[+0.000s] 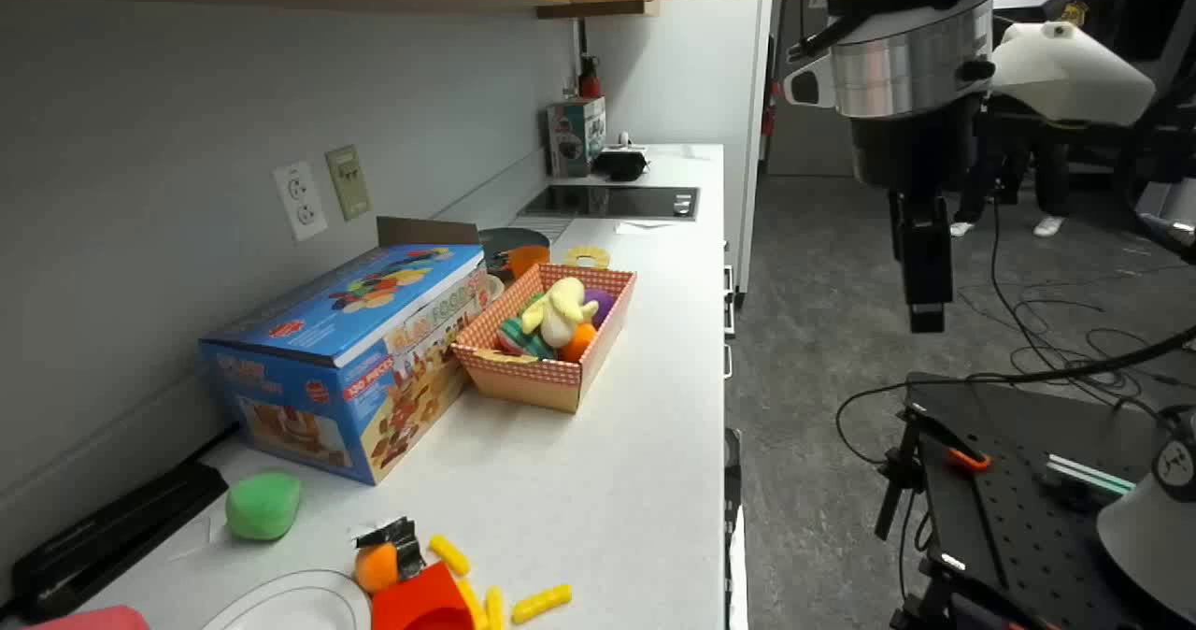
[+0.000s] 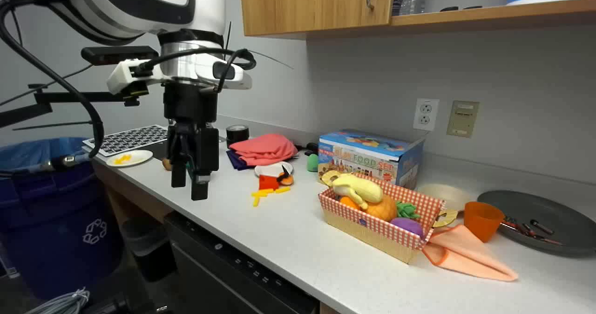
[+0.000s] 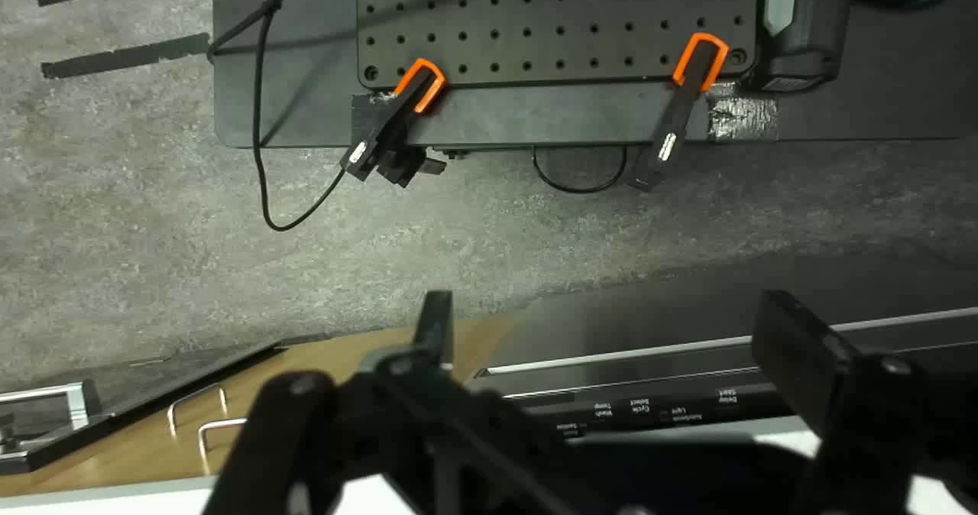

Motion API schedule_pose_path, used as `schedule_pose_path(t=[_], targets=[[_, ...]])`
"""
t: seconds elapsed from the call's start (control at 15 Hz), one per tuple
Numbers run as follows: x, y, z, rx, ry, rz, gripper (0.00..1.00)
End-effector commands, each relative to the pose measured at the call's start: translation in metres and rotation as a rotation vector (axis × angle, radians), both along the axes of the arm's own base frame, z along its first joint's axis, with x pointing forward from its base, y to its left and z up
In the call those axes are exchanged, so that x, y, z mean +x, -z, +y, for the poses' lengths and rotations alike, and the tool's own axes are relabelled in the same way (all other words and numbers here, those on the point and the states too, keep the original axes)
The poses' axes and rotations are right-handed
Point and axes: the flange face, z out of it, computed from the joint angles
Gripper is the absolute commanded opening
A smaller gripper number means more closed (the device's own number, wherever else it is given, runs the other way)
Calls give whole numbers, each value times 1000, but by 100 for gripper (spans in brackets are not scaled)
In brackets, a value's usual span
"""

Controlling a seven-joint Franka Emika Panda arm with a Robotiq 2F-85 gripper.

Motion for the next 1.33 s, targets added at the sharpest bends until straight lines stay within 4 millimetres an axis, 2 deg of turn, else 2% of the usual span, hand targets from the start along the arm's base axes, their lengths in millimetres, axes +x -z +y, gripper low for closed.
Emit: schedule_pose_path(t=[0.0,0.53,1.13,1.2,1.27], targets=[[0,0,0,0,0,1,100],[0,-1,0,0,0,1,100],[-15,-21,-8,-66,33,-86,100],[-3,-15,-6,-33,20,-52,100],[-4,-17,-7,-42,24,-62,100]])
